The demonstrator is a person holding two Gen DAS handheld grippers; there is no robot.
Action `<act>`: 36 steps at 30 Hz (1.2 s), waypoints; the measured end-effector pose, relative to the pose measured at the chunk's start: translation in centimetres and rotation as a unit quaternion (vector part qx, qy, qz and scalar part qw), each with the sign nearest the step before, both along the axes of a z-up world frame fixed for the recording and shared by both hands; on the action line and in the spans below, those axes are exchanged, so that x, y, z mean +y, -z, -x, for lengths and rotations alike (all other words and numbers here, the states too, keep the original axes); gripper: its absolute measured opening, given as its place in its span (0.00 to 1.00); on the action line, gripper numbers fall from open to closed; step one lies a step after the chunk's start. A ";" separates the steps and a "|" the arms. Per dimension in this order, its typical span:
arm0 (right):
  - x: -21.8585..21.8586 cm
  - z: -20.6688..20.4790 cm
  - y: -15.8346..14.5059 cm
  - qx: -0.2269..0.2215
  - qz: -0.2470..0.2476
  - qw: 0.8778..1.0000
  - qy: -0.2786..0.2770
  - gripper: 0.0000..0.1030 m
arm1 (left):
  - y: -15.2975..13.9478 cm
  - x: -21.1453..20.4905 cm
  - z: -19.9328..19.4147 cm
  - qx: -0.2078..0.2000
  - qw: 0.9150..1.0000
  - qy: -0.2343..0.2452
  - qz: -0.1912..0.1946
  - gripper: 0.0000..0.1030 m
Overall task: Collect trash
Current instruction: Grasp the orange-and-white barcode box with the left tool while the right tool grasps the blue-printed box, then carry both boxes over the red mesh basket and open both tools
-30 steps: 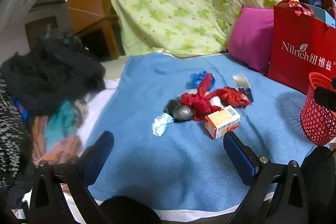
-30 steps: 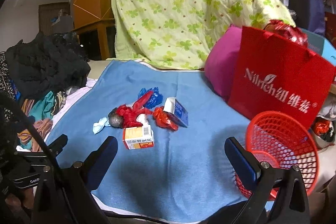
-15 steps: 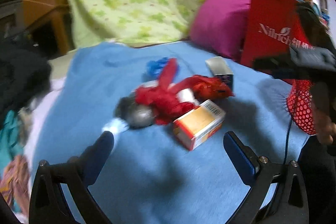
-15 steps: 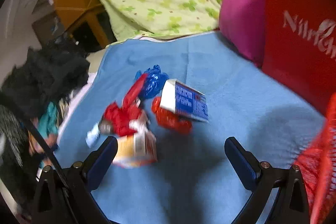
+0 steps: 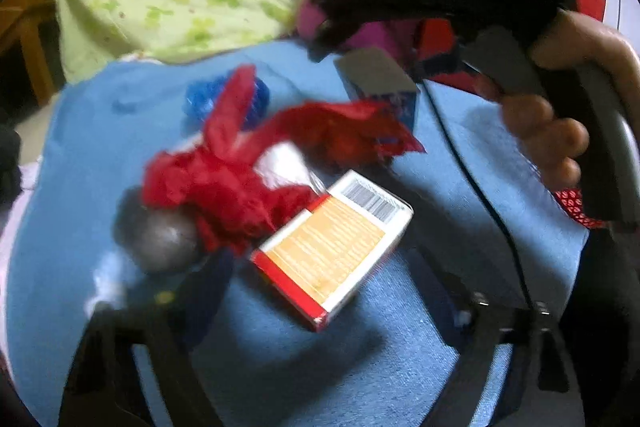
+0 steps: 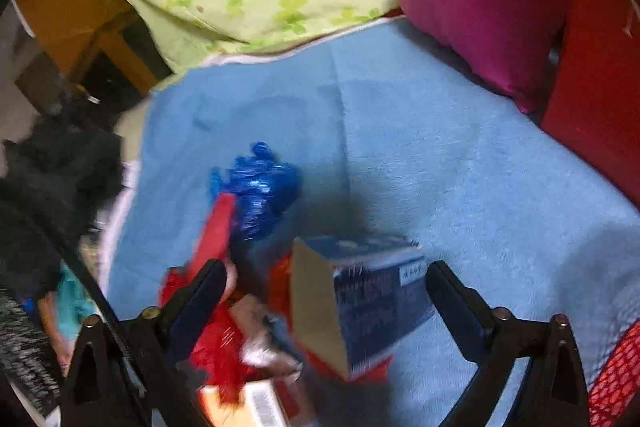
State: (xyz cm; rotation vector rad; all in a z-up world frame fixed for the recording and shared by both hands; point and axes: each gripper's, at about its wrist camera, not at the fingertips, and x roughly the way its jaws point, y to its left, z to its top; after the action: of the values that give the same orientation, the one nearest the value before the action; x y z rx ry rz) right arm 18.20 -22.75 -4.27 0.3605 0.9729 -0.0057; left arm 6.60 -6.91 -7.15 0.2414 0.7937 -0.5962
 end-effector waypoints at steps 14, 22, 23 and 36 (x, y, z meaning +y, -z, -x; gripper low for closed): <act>-5.1 6.1 0.8 -0.001 -0.083 0.996 0.013 0.46 | 0.5 -0.4 2.5 0.032 0.999 0.002 0.035 0.54; -4.5 10.8 1.8 -0.006 -0.106 0.994 -0.005 0.38 | -1.1 2.8 5.8 0.021 0.996 -0.068 0.047 0.54; -4.3 11.2 1.7 -0.008 -0.104 0.995 -0.007 0.38 | -1.3 2.9 6.0 0.018 0.996 -0.076 0.046 0.54; -4.9 21.4 -7.4 -0.141 -0.105 0.984 -0.025 0.37 | -9.6 0.7 7.5 -0.054 0.994 -0.071 0.056 0.54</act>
State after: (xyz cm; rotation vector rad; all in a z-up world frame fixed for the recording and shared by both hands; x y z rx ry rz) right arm -3.25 -27.63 3.11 0.5165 0.7018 0.1904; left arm -0.86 -6.16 2.41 0.1117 0.6640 -0.4886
